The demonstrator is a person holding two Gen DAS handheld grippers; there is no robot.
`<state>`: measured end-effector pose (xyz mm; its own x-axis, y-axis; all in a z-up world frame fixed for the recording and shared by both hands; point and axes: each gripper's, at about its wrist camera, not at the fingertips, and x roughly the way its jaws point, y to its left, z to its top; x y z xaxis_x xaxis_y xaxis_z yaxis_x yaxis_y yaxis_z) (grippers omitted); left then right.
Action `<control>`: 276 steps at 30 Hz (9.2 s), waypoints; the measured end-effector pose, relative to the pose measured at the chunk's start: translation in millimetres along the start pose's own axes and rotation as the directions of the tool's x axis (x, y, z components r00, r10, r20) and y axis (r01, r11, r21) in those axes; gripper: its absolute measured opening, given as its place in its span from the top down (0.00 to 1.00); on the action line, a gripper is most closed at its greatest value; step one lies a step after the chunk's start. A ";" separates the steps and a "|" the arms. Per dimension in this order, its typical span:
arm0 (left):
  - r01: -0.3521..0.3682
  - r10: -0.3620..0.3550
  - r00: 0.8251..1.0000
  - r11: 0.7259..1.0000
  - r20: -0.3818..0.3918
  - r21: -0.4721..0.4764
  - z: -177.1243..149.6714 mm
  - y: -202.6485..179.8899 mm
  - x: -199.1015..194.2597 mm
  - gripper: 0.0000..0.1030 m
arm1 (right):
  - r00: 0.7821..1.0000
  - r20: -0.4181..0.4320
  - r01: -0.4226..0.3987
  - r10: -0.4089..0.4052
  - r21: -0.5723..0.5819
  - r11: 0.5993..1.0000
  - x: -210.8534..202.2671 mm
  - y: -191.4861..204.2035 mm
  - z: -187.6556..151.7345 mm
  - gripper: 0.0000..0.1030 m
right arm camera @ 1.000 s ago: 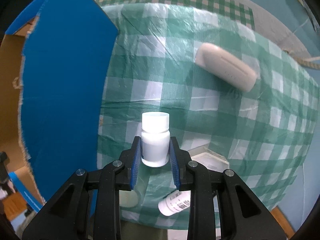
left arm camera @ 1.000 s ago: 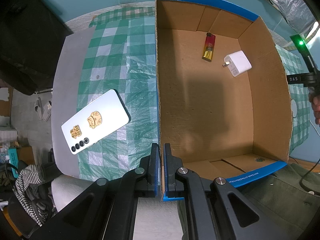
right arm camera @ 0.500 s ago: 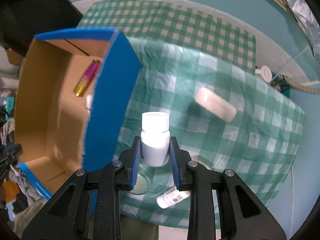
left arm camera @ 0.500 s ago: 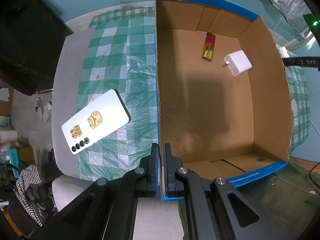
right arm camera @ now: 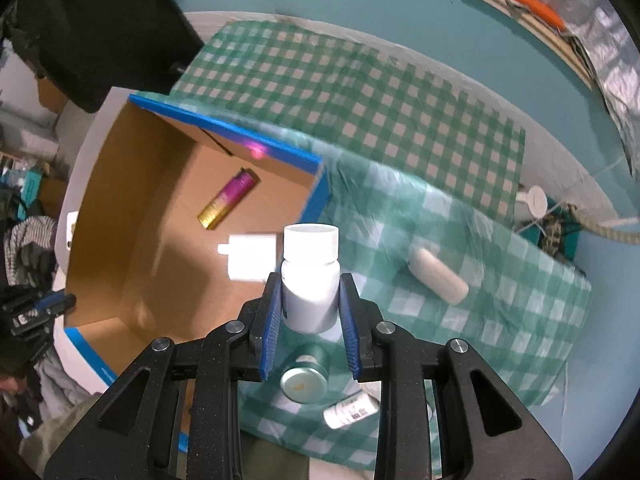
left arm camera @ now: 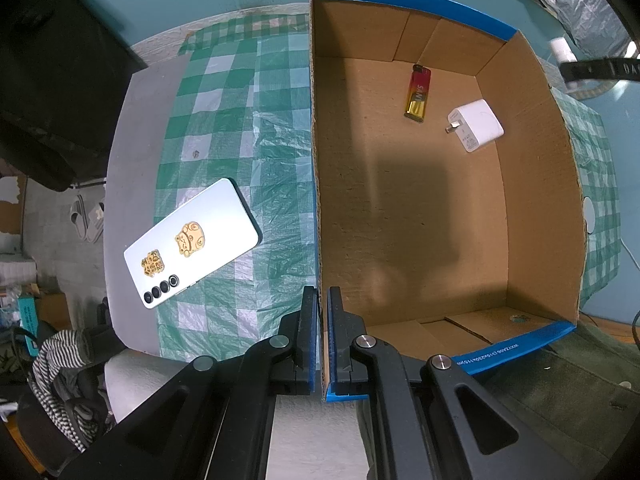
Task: Organize rigid objects
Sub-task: 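Lift the pill bottle with the right tool toward the box, then open the right tool to drop the pill bottle into the box, then move the right tool to the green metal tin and grasp it, then lift the green tin with the right tool and carry it over the box, then open the right tool to release the tin into the box, then move the right tool to the white octagonal device and grasp it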
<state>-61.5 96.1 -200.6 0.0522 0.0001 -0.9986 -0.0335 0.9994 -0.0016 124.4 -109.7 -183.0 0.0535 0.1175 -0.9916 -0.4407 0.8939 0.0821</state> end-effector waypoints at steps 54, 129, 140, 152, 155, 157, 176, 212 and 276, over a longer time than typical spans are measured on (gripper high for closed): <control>-0.004 0.004 1.000 1.000 -0.001 0.013 -0.9 2.0 -1.5 0.96 | 0.999 0.043 0.012 -0.007 -0.114 0.993 -14.6 43.7 25.8 0.52; -0.012 0.012 1.000 1.000 -0.008 0.021 2.4 -1.1 -0.9 0.95 | 0.998 -0.059 0.023 -0.033 -0.177 0.984 37.5 18.9 -95.1 0.57; -0.014 0.014 1.000 1.000 -0.008 0.023 2.5 -1.0 -0.6 0.95 | 1.000 -0.011 0.009 -0.011 -0.194 0.981 -8.4 25.8 -69.4 0.57; -0.014 0.014 1.000 1.000 -0.008 0.024 2.5 -1.0 -0.7 0.95 | 0.998 0.056 0.015 -0.001 -0.253 0.967 -28.9 46.1 -26.2 0.57; -0.014 0.014 1.000 1.000 -0.008 0.024 2.5 -1.0 -0.7 0.95 | 0.998 0.063 0.018 -0.001 -0.264 0.964 -25.6 52.2 -14.5 0.57; -0.014 0.014 1.000 1.000 -0.008 0.025 2.4 -1.0 -0.6 0.95 | 0.998 0.061 0.018 -0.001 -0.270 0.963 -20.7 56.5 -6.3 0.57; -0.014 0.014 1.000 1.000 -0.011 0.026 2.1 -1.6 -0.4 0.95 | 1.000 0.013 0.026 -0.024 -0.224 0.974 44.8 75.9 36.2 0.57; -0.016 0.016 1.000 0.999 -0.013 0.030 1.7 -2.1 0.5 0.95 | 0.995 0.088 0.051 -0.040 -0.127 0.991 -7.2 46.0 15.9 0.47; -0.013 0.013 1.000 0.999 -0.020 0.042 0.9 -5.1 1.7 0.93 | 0.978 -0.197 0.056 0.063 0.546 0.836 125.2 -134.0 -121.3 0.28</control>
<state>-60.4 91.1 -202.3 0.0317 0.0128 -0.9994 0.0077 0.9999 0.0131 81.5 -267.3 -330.3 -0.1519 0.0859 -0.9847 0.1241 0.9900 0.0672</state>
